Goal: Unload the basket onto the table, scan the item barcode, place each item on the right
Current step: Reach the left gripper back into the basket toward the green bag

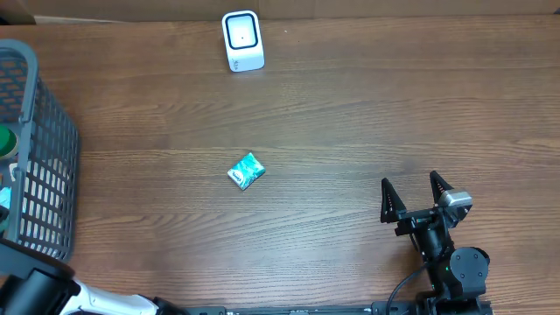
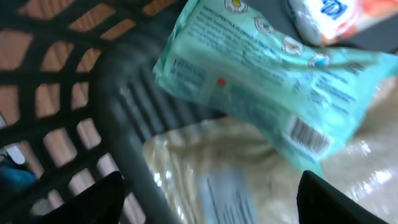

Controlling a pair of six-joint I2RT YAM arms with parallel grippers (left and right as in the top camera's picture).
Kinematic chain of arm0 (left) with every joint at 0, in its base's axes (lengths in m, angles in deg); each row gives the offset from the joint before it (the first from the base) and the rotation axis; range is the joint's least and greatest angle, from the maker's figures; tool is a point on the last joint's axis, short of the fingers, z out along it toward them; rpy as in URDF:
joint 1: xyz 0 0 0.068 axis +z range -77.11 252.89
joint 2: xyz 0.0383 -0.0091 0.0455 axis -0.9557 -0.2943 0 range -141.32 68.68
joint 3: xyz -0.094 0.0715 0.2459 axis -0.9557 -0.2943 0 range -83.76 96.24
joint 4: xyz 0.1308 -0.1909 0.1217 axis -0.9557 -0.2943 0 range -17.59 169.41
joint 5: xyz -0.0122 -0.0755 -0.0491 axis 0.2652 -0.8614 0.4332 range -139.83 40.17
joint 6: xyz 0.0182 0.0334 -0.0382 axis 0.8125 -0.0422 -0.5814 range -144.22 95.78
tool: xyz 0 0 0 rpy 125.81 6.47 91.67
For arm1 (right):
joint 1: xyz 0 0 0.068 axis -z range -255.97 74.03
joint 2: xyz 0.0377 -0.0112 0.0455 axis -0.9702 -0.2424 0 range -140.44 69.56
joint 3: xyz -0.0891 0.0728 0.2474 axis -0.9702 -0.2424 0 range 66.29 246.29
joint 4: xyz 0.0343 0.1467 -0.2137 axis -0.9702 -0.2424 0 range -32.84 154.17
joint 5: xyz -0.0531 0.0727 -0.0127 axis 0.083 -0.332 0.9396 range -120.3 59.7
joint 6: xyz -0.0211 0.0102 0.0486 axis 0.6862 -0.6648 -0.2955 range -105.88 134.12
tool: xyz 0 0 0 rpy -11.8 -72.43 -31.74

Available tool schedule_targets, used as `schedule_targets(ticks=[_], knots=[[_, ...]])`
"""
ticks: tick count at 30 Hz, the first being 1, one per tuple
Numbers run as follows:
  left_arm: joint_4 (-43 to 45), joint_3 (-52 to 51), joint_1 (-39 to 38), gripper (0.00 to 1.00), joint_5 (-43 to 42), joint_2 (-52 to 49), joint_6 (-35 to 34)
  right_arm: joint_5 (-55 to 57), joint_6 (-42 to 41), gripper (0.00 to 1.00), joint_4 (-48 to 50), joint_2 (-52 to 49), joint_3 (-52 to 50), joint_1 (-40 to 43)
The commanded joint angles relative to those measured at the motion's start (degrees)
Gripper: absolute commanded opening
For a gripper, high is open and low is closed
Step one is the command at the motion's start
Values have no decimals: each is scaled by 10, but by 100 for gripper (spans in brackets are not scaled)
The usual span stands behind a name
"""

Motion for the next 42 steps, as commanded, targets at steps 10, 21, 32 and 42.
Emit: schedule_targets(ticks=[10, 21, 32, 42], knots=[[79, -4, -35, 77, -34, -32, 11, 3, -1, 100, 2, 5, -6, -3], [86, -4, -49, 78, 23, -33, 8, 3, -1, 100, 2, 5, -6, -3], [113, -4, -51, 80, 28, -76, 33, 3, -1, 100, 2, 5, -6, -3], [90, -3, -51, 18, 29, -129, 34, 3, -1, 100, 2, 5, -6, -3]])
